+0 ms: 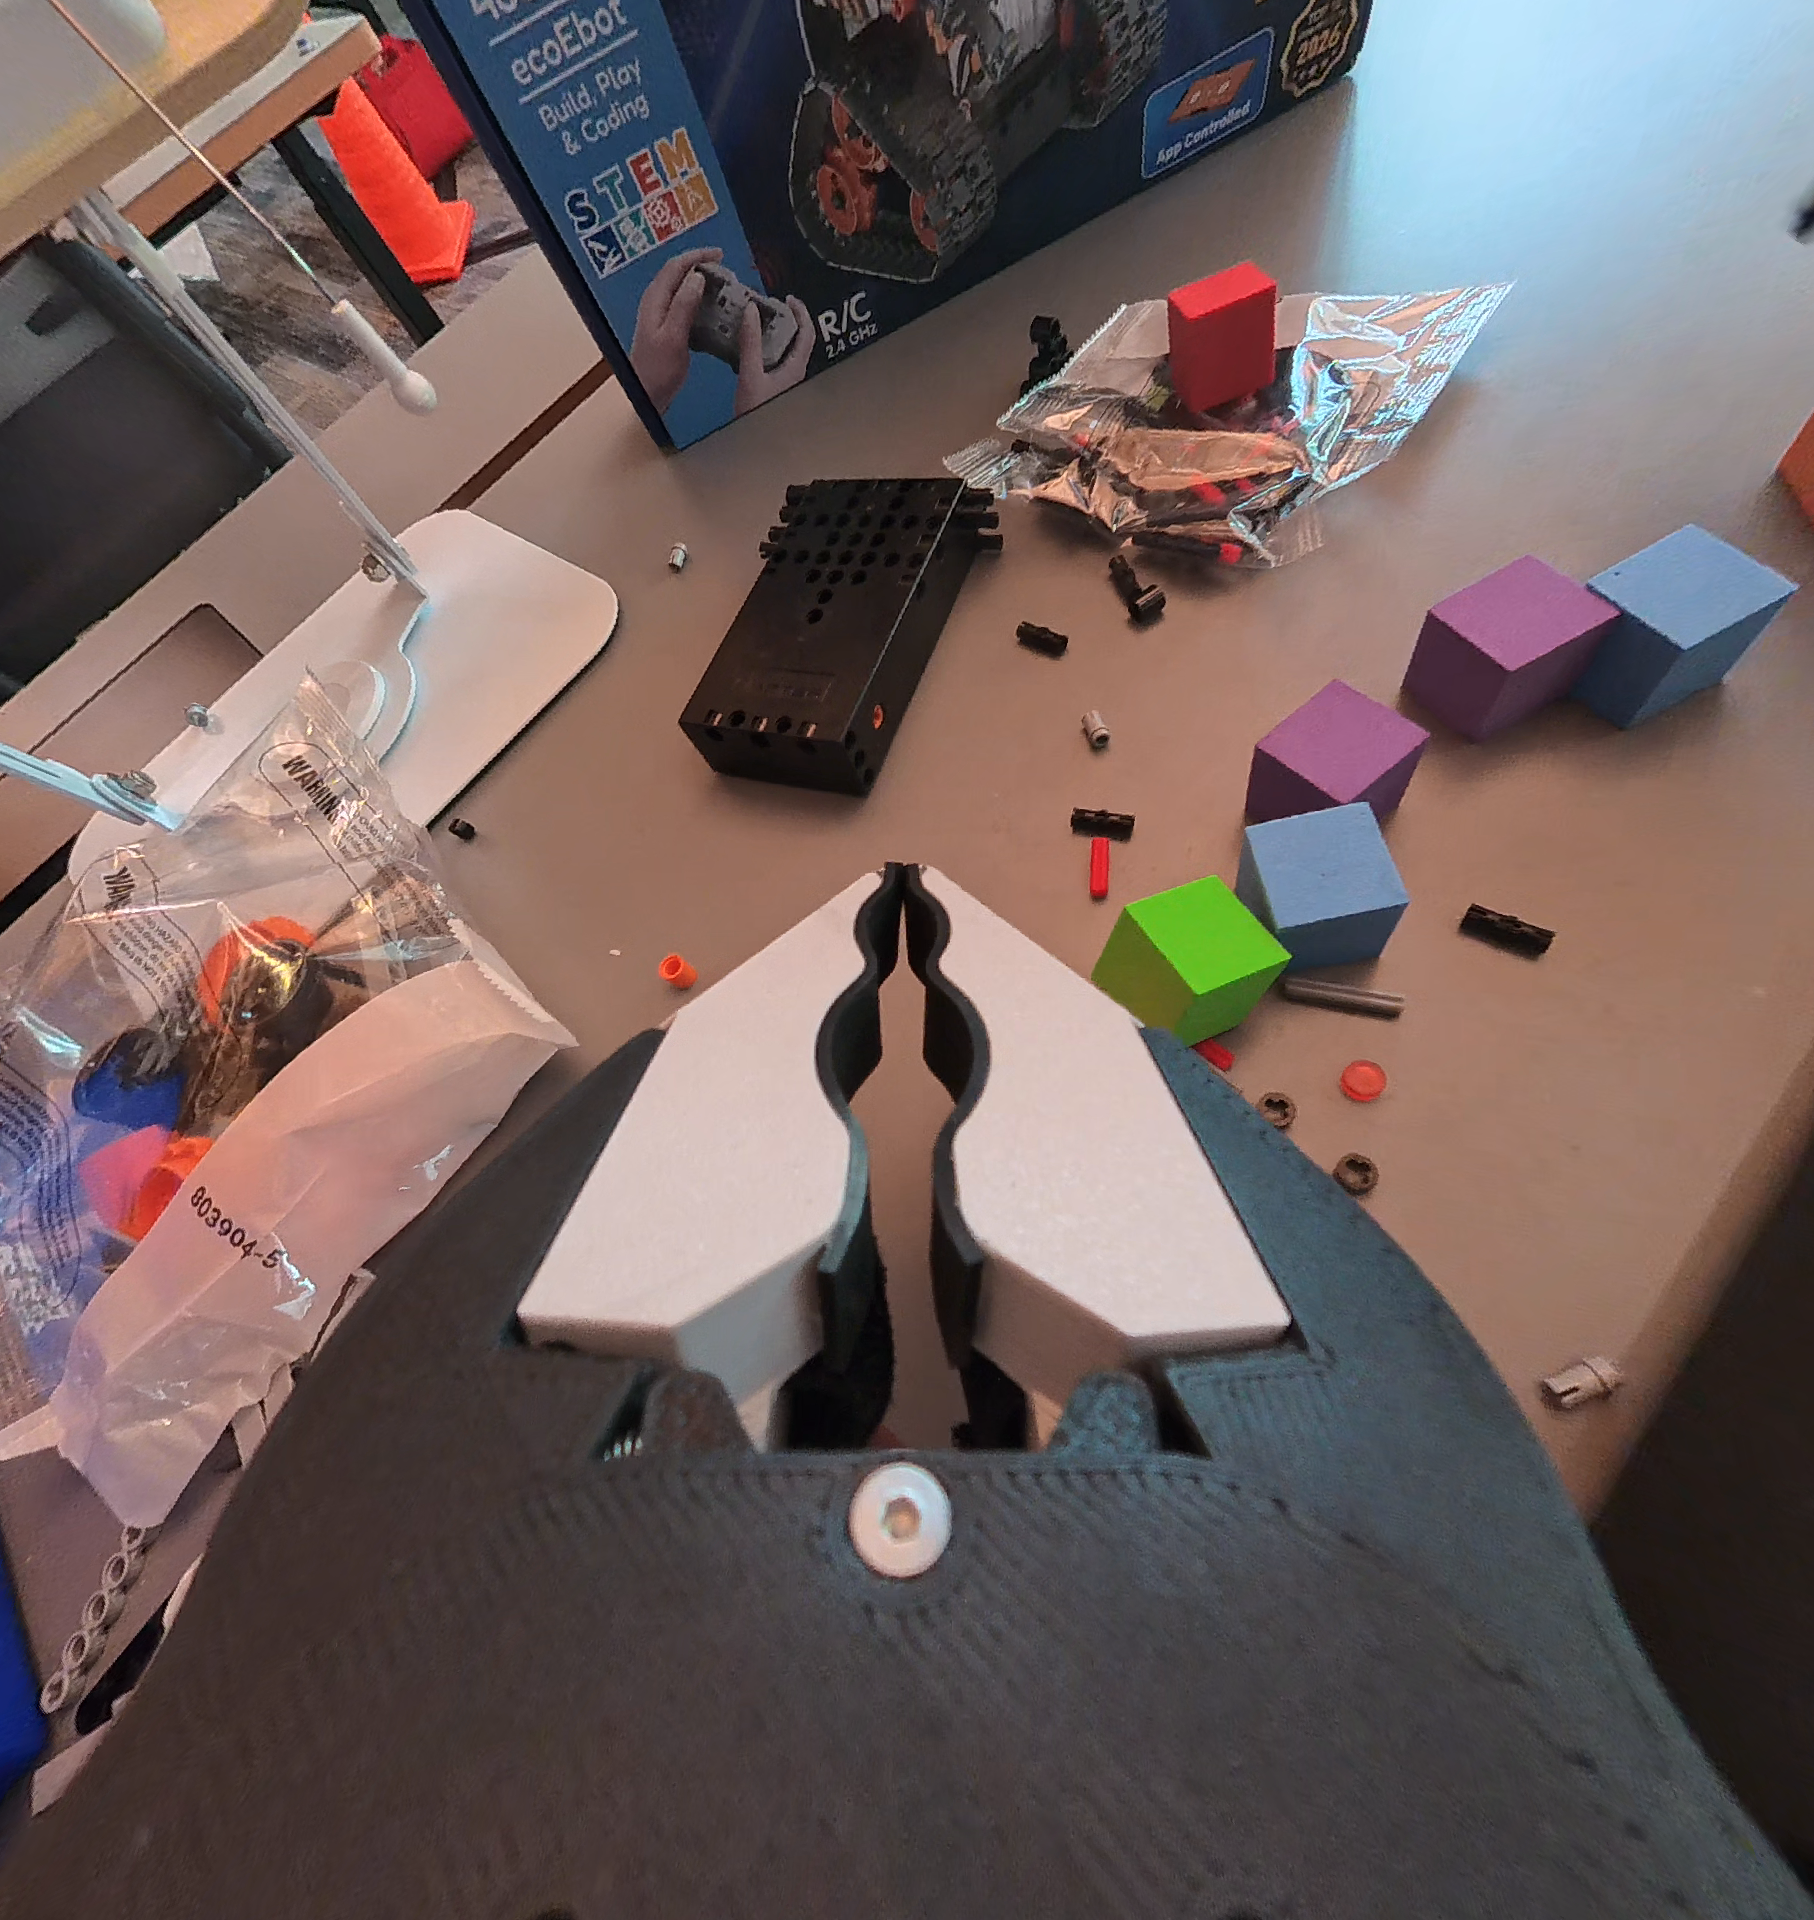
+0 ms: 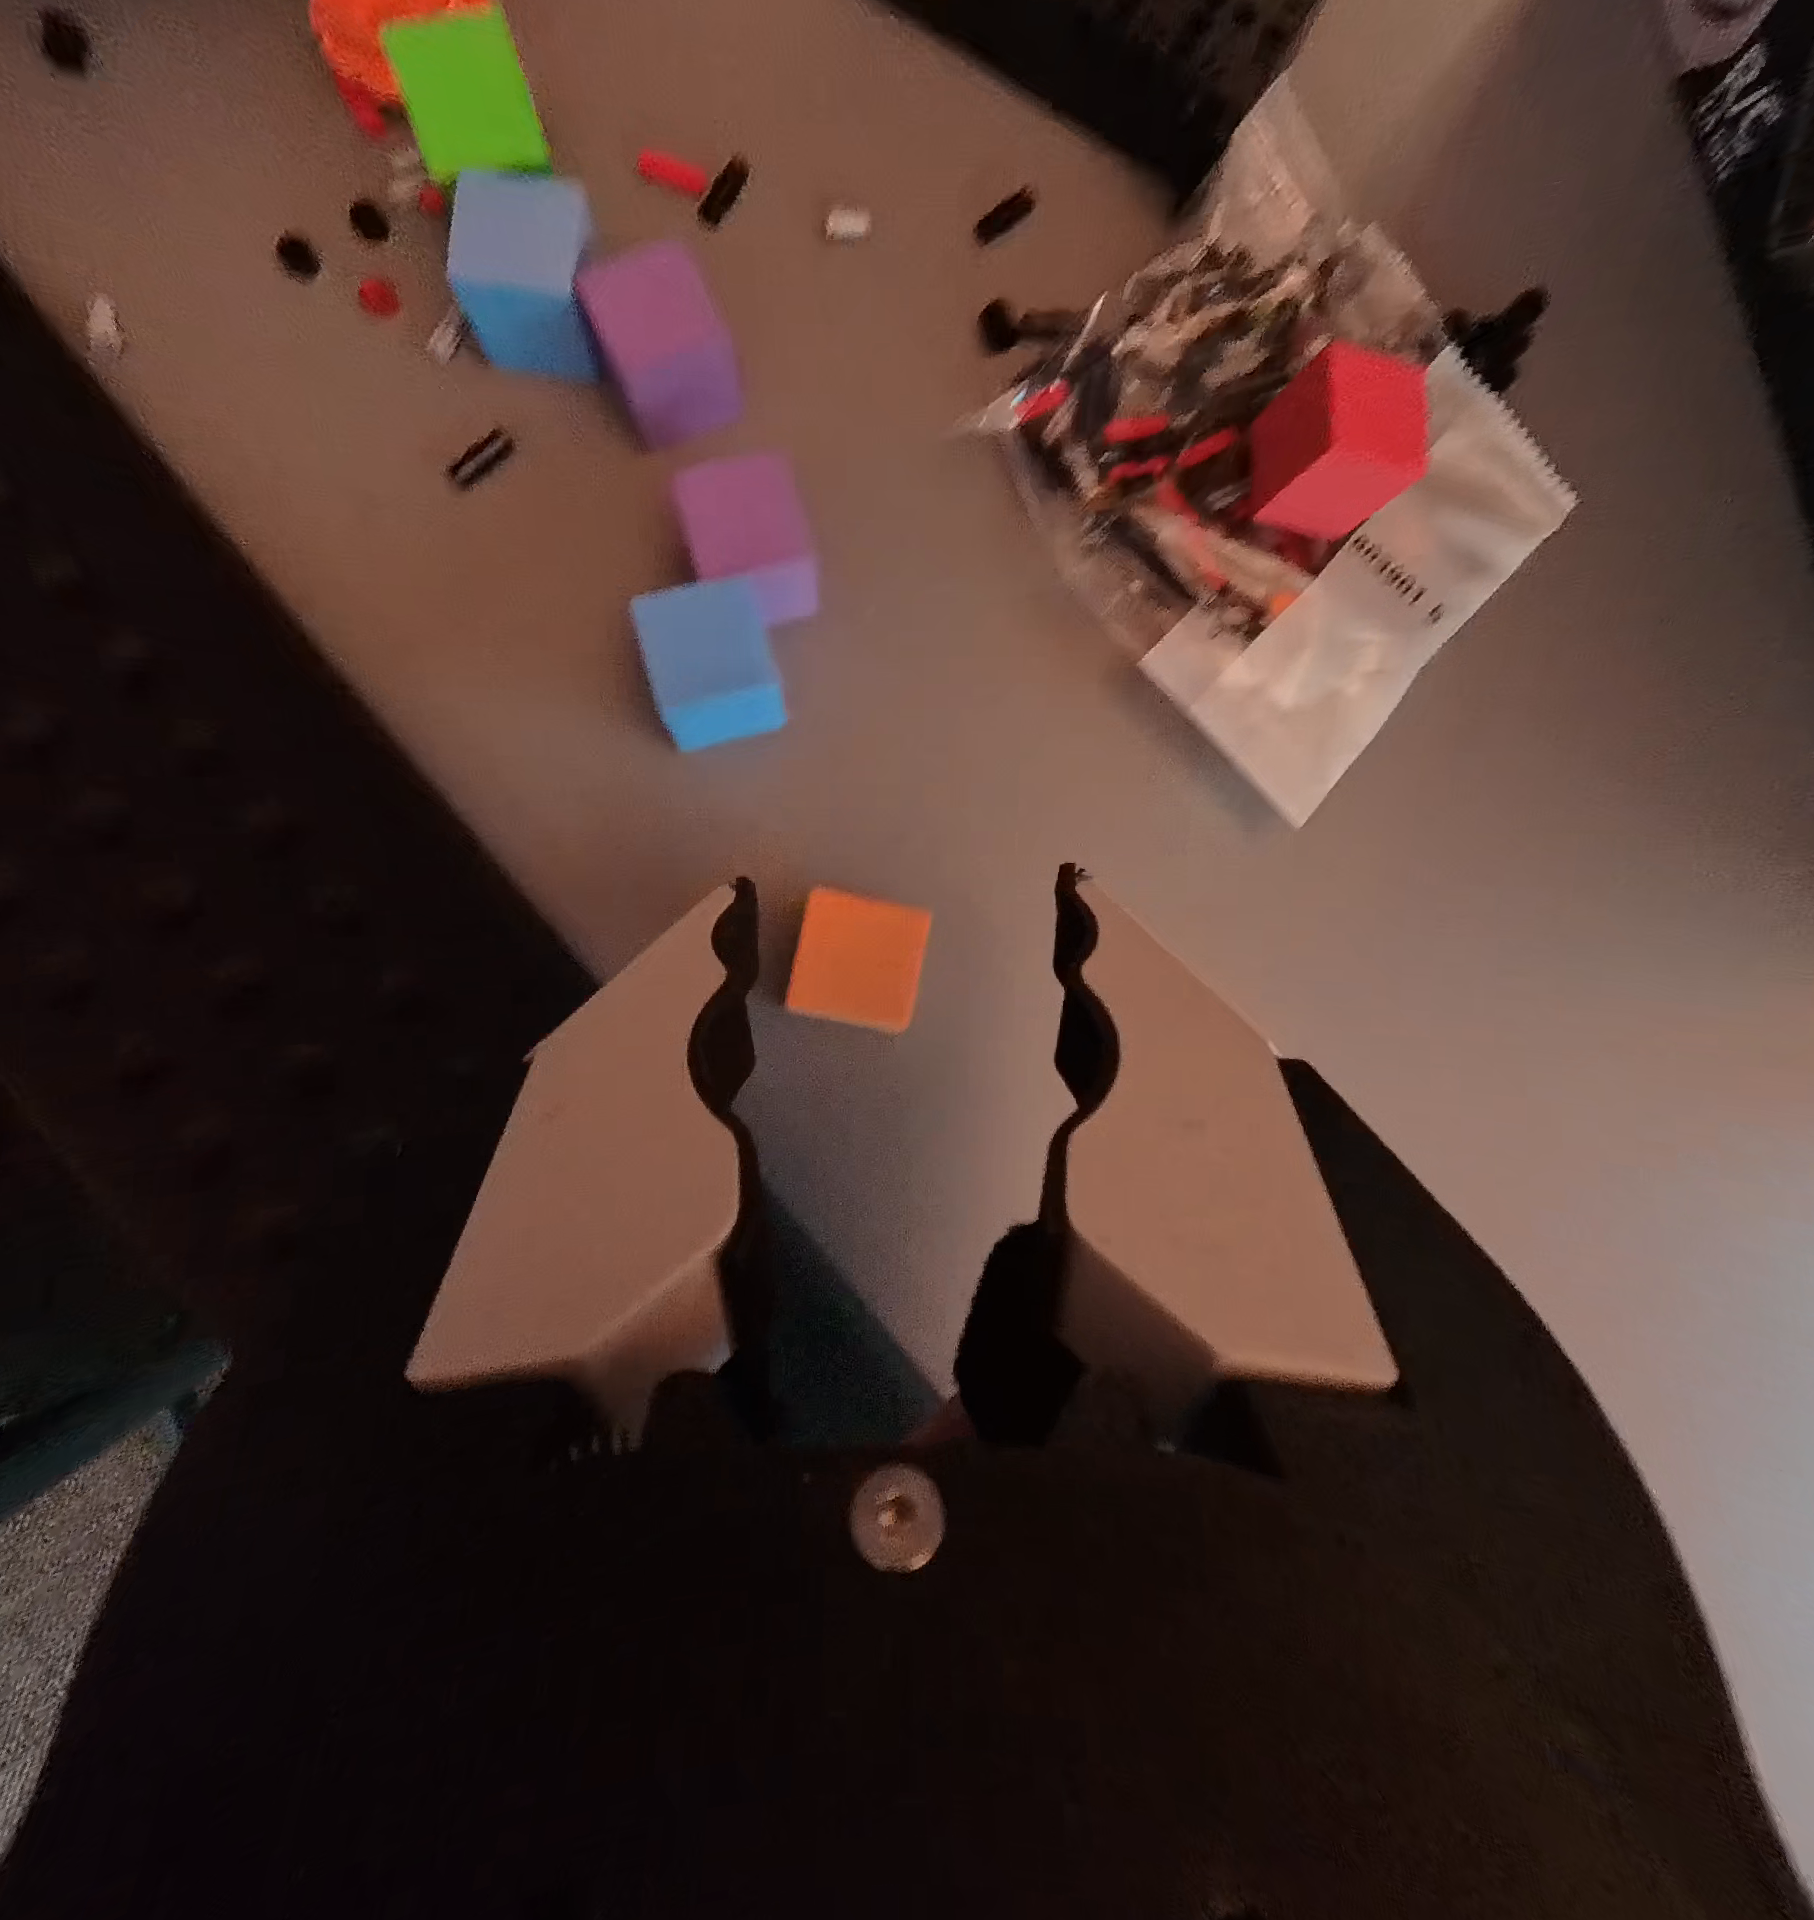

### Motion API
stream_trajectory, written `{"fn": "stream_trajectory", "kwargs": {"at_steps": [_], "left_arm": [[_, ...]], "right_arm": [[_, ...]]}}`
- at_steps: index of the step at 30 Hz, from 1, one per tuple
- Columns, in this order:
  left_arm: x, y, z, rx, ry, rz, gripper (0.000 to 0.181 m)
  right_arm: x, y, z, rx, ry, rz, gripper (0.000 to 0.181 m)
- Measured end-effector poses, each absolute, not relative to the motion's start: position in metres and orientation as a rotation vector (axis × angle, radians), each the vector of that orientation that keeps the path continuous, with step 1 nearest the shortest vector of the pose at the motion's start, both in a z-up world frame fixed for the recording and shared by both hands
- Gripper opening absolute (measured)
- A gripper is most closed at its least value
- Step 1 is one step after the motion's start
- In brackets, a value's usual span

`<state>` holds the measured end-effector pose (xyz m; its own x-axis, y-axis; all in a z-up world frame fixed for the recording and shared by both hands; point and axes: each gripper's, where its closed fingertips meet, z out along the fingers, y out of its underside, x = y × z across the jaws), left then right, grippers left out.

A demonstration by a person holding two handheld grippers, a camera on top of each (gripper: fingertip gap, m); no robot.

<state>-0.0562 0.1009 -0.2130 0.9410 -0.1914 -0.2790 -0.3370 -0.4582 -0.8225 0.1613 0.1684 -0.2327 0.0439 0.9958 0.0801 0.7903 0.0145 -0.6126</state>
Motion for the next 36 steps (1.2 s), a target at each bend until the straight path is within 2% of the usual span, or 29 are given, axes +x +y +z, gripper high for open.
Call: {"fn": "stream_trajectory", "kwargs": {"at_steps": [3,6,7,16,21,27,36], "left_arm": [[-0.055,0.101,-0.214,-2.061,0.380,0.178,0.000],[-0.056,0.101,-0.215,-2.064,0.377,0.184,0.000],[-0.057,0.101,-0.215,-2.064,0.374,0.184,0.000],[-0.057,0.102,-0.217,-2.069,0.372,0.181,0.000],[-0.056,0.102,-0.217,-2.069,0.373,0.175,0.000],[-0.051,0.103,-0.217,-2.065,0.386,0.154,0.000],[-0.049,0.104,-0.216,-2.062,0.388,0.145,0.000]], "right_arm": [[0.171,0.153,-0.244,-1.830,-1.825,0.529,0.051],[0.174,0.155,-0.256,-1.865,-1.833,0.491,0.029],[0.173,0.156,-0.258,-1.871,-1.833,0.495,0.027],[0.110,0.228,-0.193,-1.782,-1.619,0.530,0.027],[0.076,0.264,-0.204,-1.864,-1.623,0.546,0.027],[0.062,0.264,-0.228,-1.917,-1.682,0.627,0.027],[0.059,0.267,-0.217,-1.898,-1.685,0.624,0.027]]}}
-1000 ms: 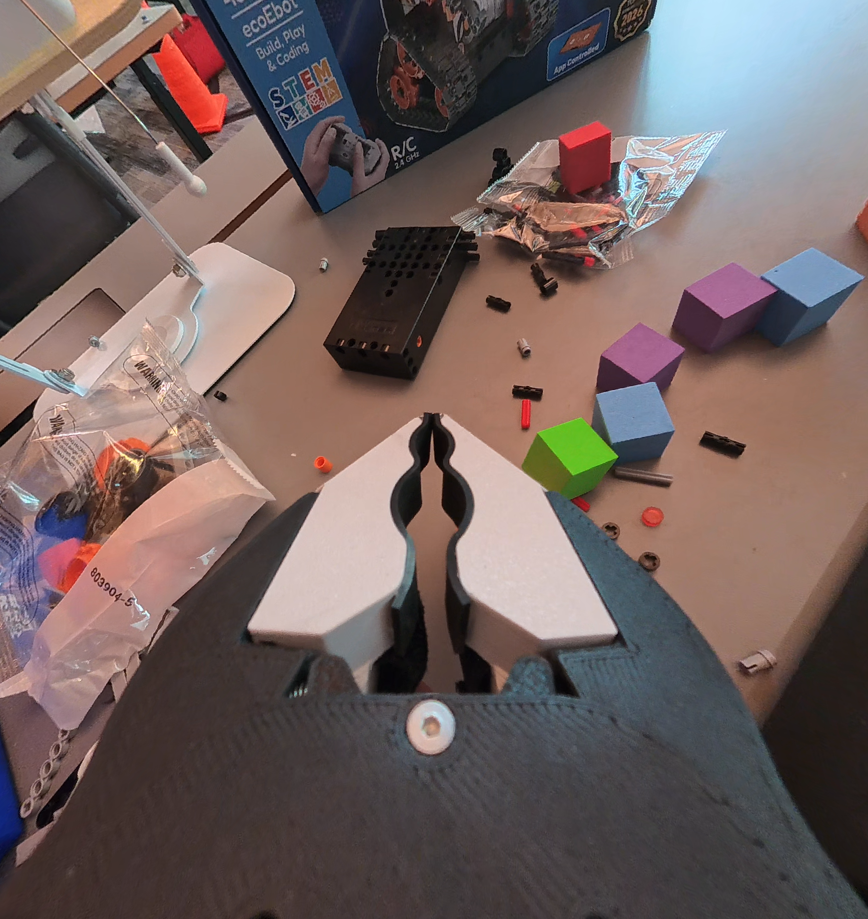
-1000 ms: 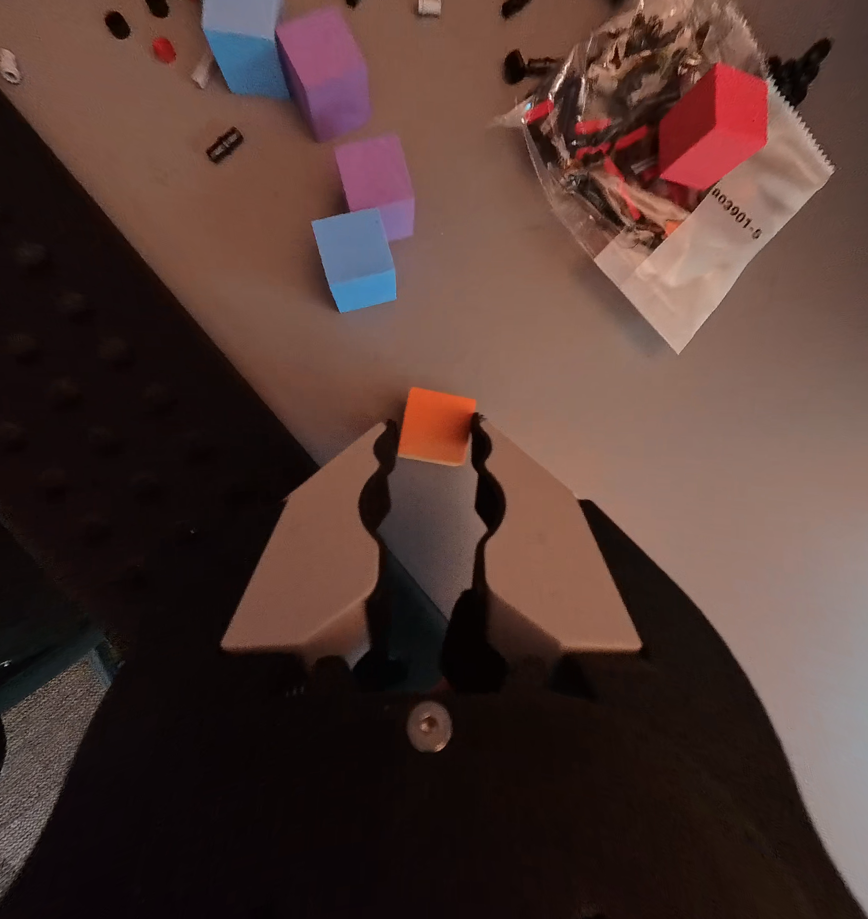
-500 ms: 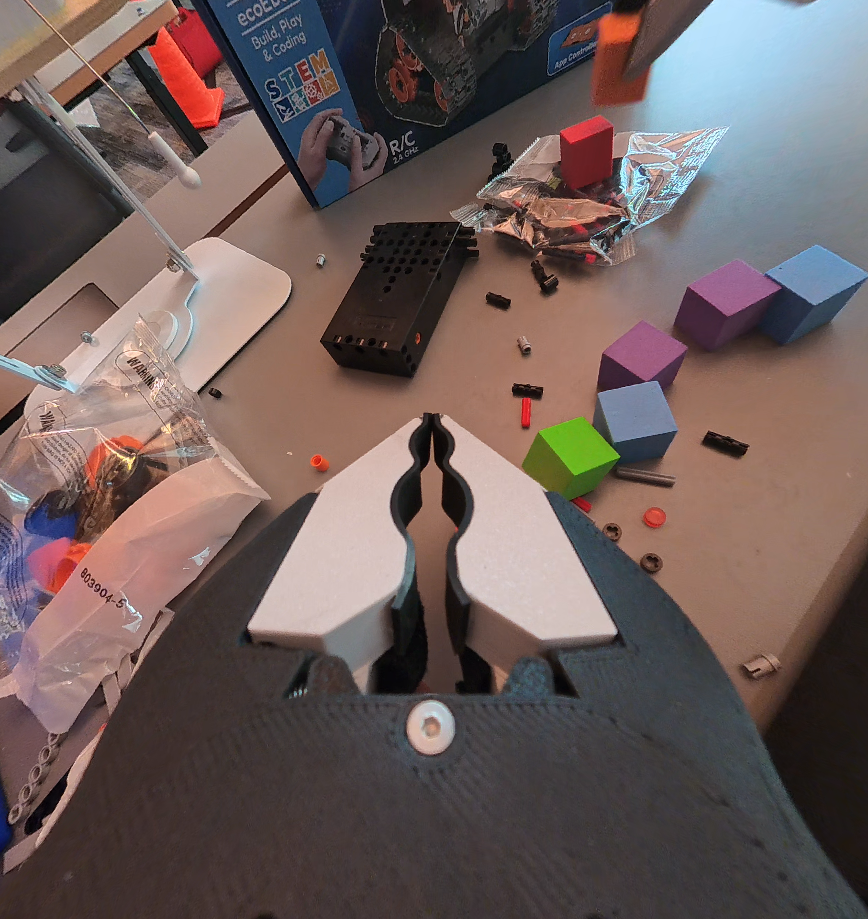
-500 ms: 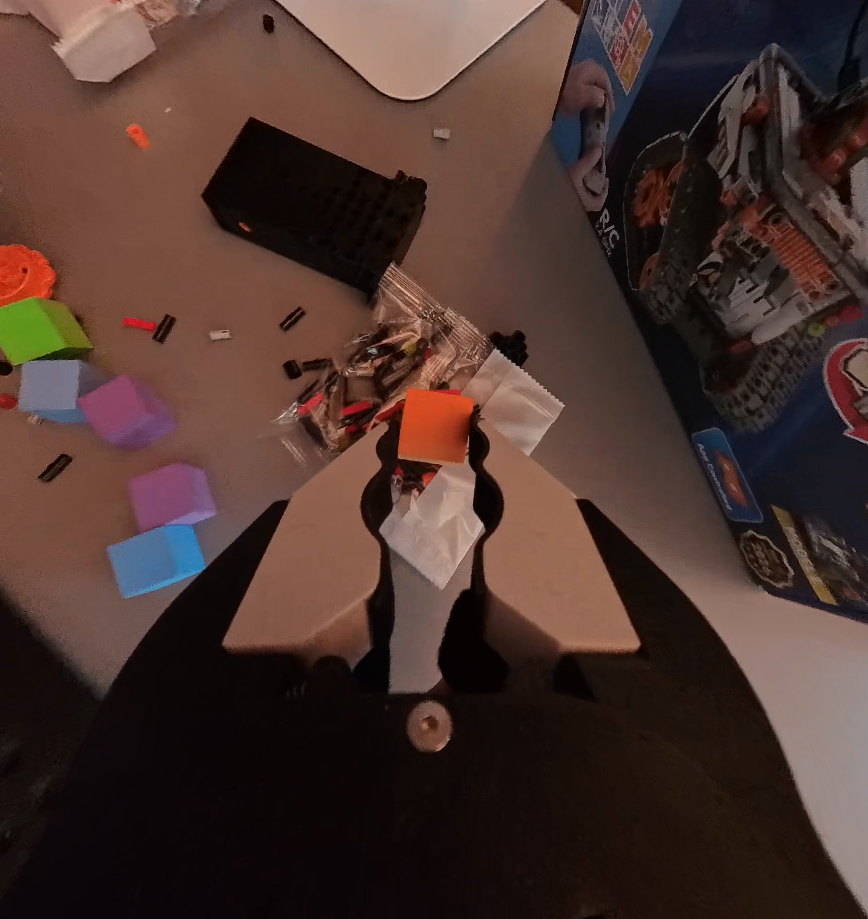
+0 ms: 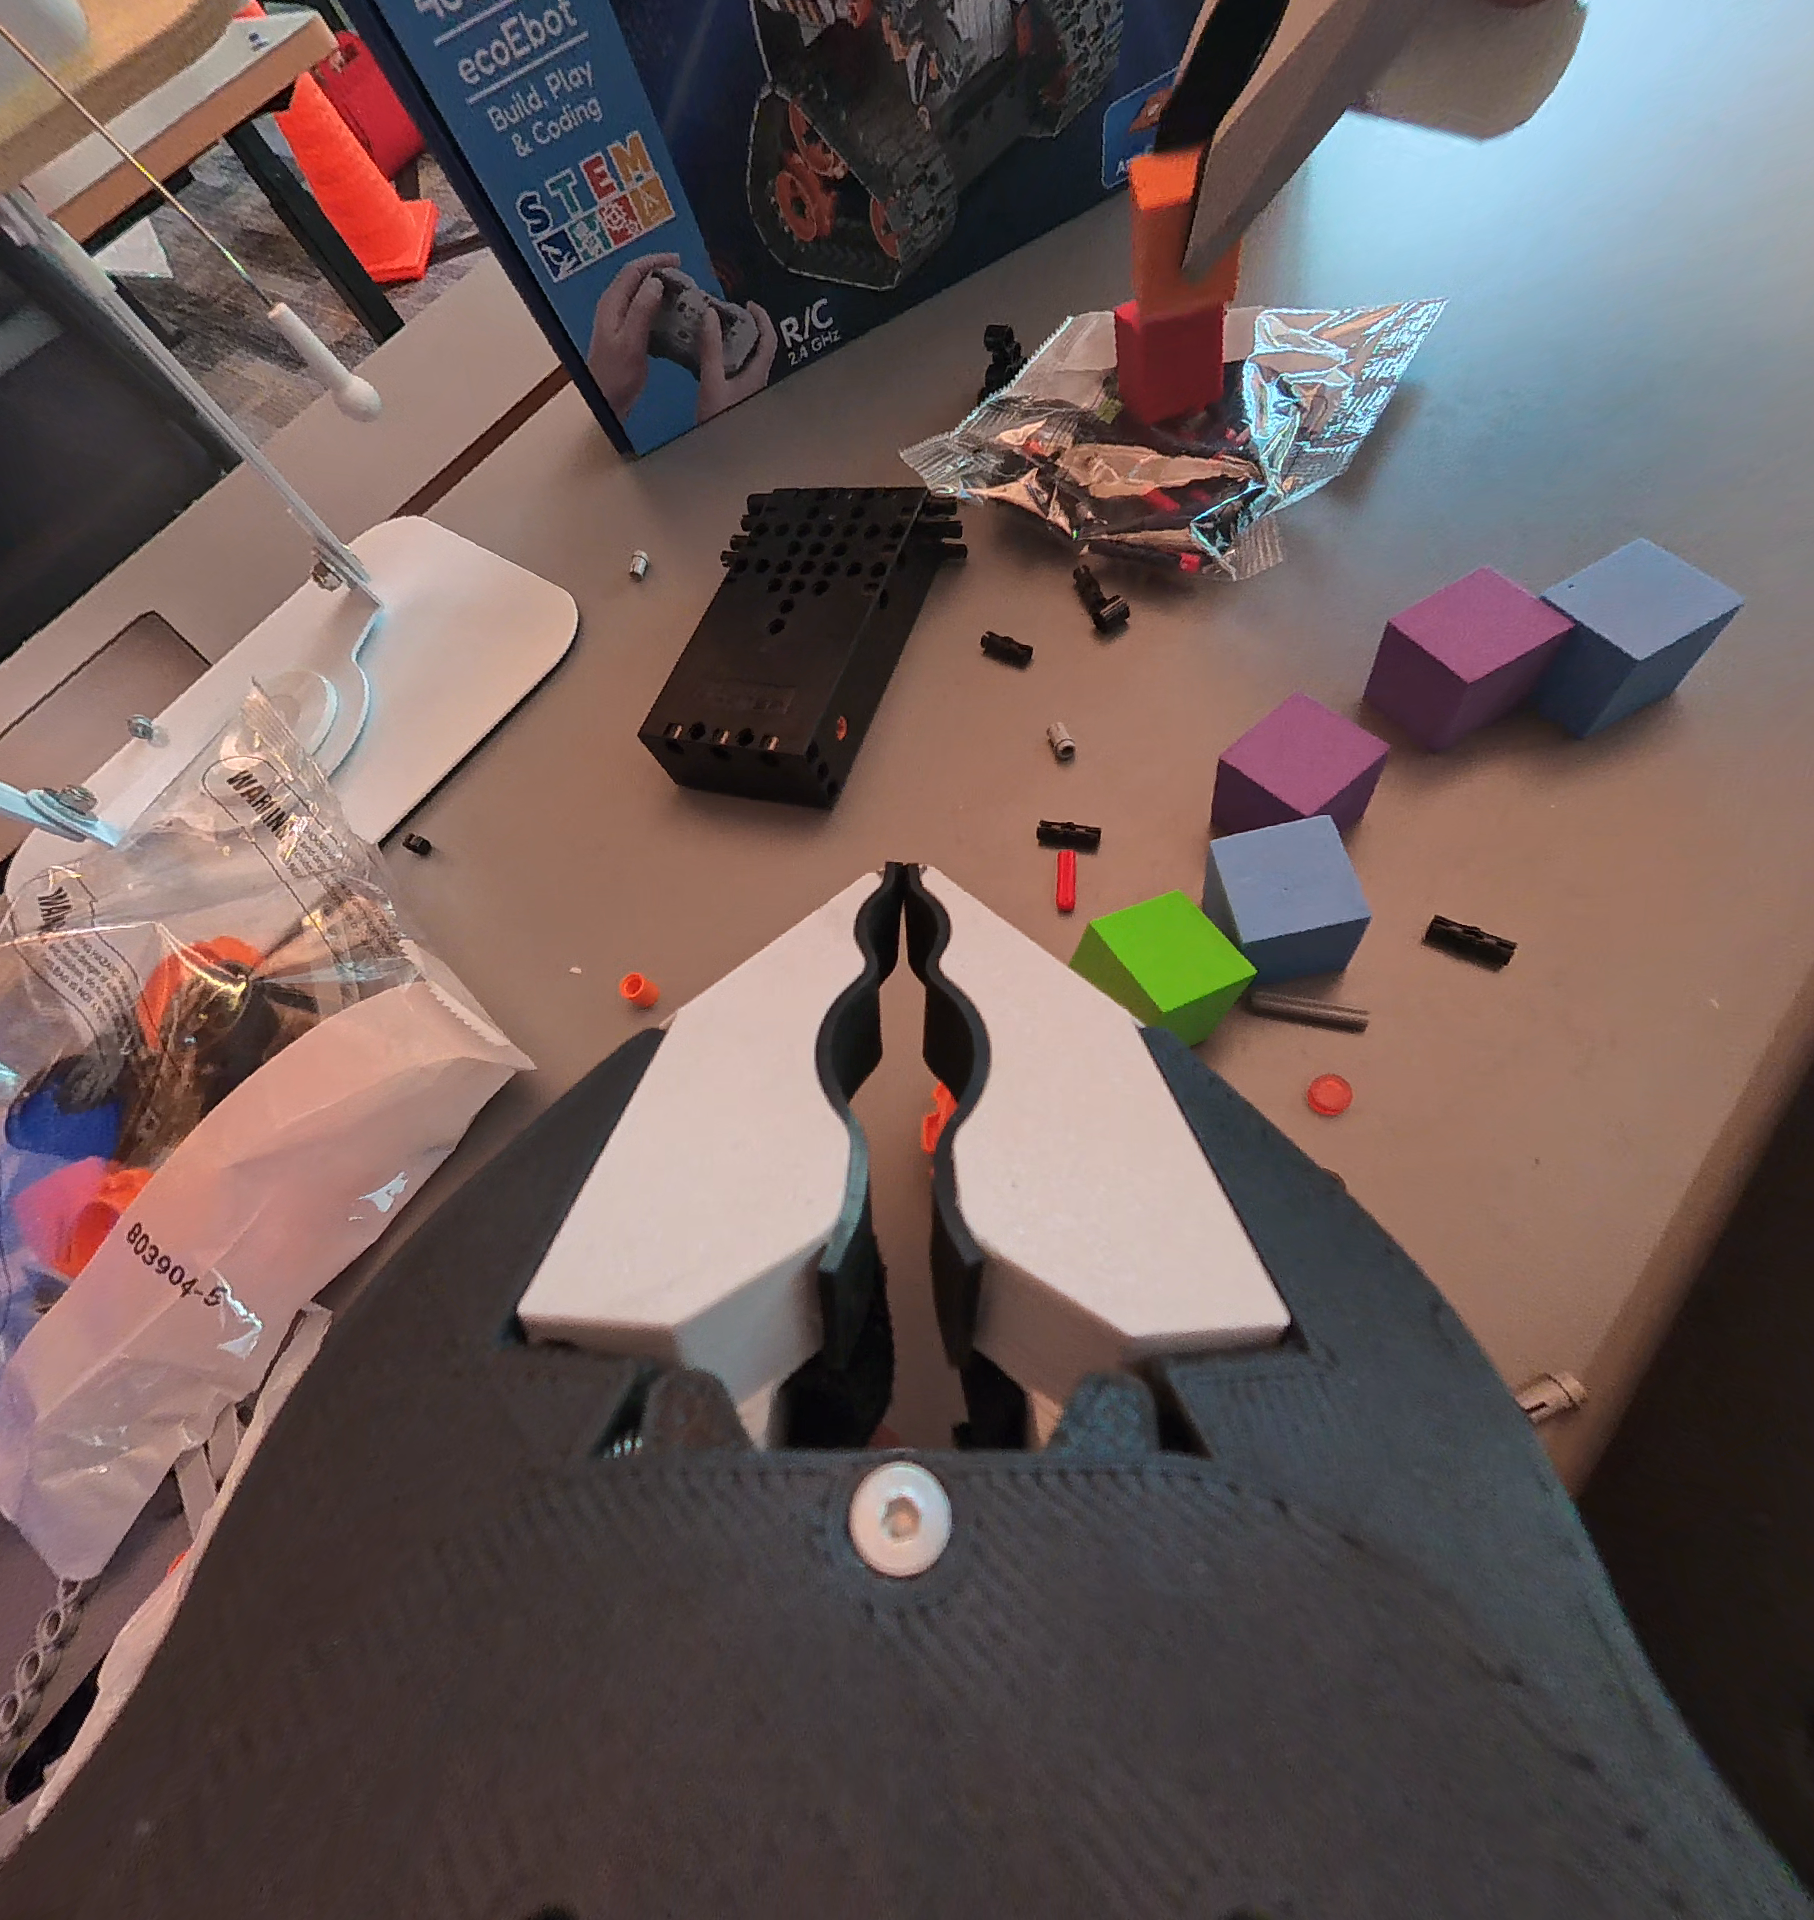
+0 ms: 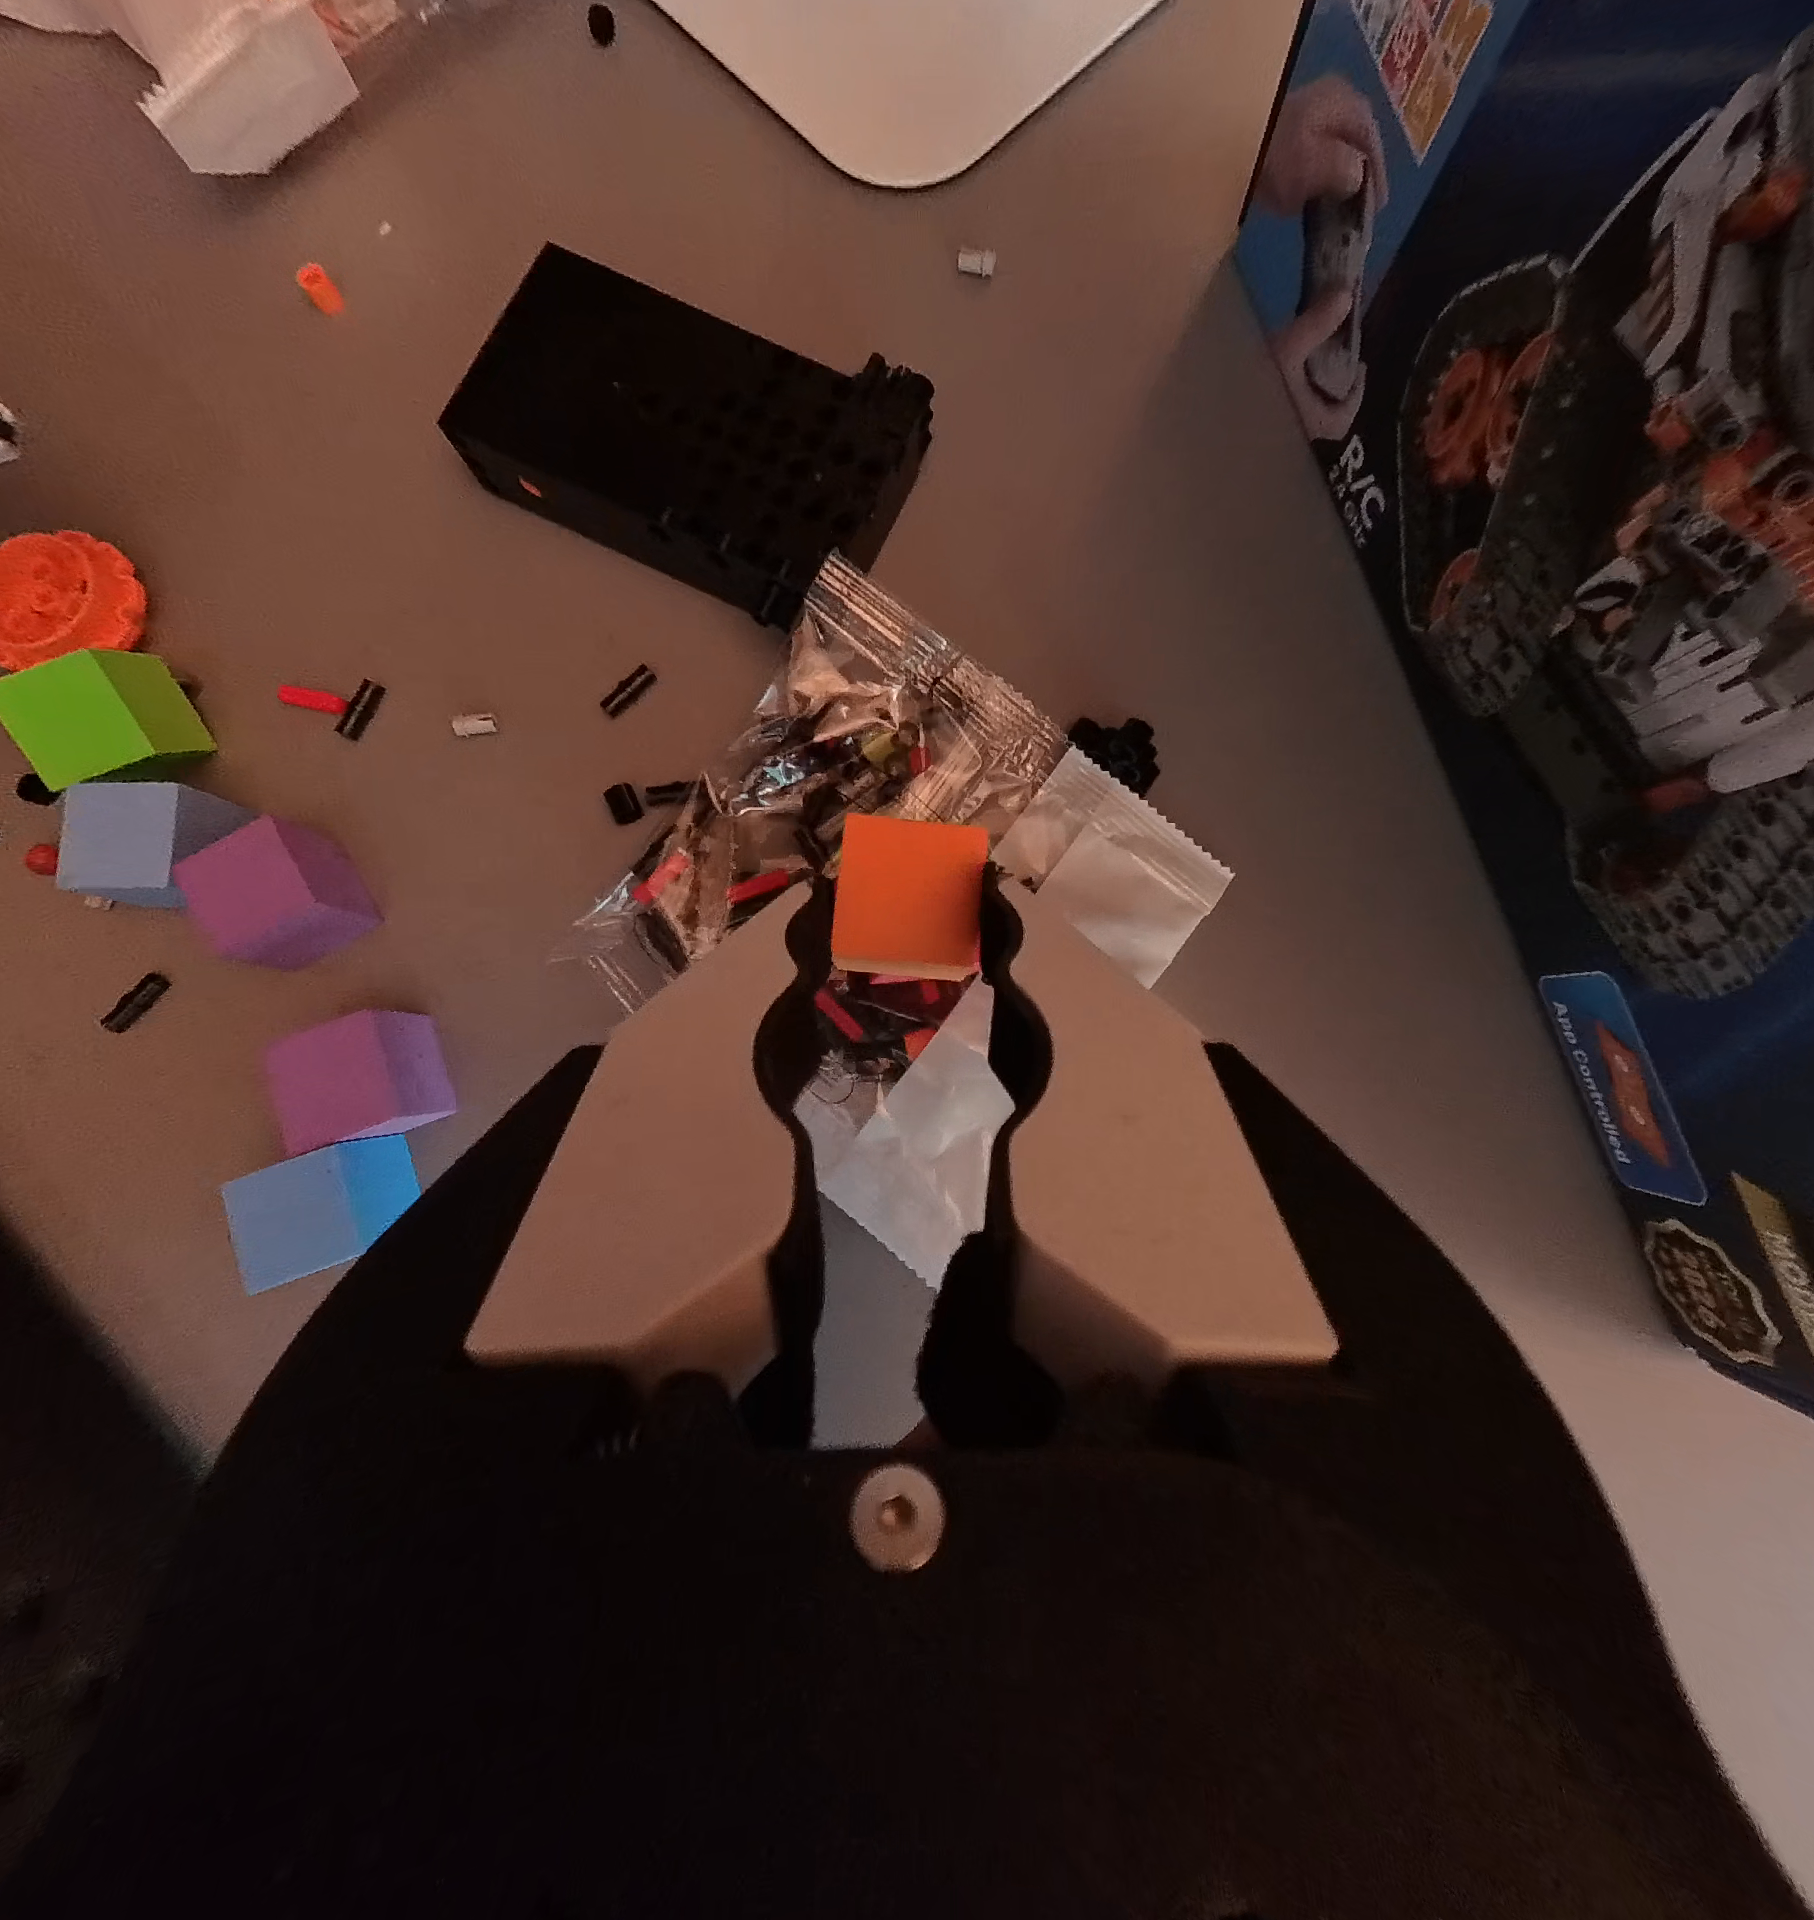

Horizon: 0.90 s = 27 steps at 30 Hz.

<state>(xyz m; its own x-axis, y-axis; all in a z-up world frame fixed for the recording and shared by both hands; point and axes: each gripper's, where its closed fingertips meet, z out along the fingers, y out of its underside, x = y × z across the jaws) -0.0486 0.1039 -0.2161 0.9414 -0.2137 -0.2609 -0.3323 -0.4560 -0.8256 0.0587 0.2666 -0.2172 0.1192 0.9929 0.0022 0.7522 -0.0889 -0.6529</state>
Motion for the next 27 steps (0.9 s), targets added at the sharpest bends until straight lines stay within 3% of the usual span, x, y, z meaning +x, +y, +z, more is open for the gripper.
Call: {"fn": "stream_trajectory", "kwargs": {"at_steps": [6,12,16,21,22,24,27], "left_arm": [[-0.049,0.104,-0.216,-2.062,0.386,0.146,0.000],[-0.049,0.104,-0.215,-2.058,0.383,0.144,0.000],[-0.049,0.103,-0.213,-2.052,0.377,0.137,0.000],[-0.047,0.103,-0.213,-2.050,0.387,0.143,0.000],[-0.047,0.103,-0.212,-2.048,0.387,0.145,0.000],[-0.048,0.103,-0.212,-2.047,0.384,0.146,0.000],[-0.049,0.102,-0.213,-2.047,0.379,0.150,0.000]], "right_arm": [[0.060,0.268,-0.236,-1.947,-1.700,0.615,0.039],[0.073,0.263,-0.204,-1.857,-1.622,0.591,0.052],[0.090,0.199,-0.194,-1.728,-1.798,0.670,0.053],[0.108,0.126,-0.232,-1.649,-2.069,0.665,0.061],[0.111,0.125,-0.245,-1.665,-2.091,0.599,0.059],[0.111,0.128,-0.259,-1.686,-2.089,0.550,0.030],[0.106,0.131,-0.251,-1.686,-2.024,0.630,0.025]]}}
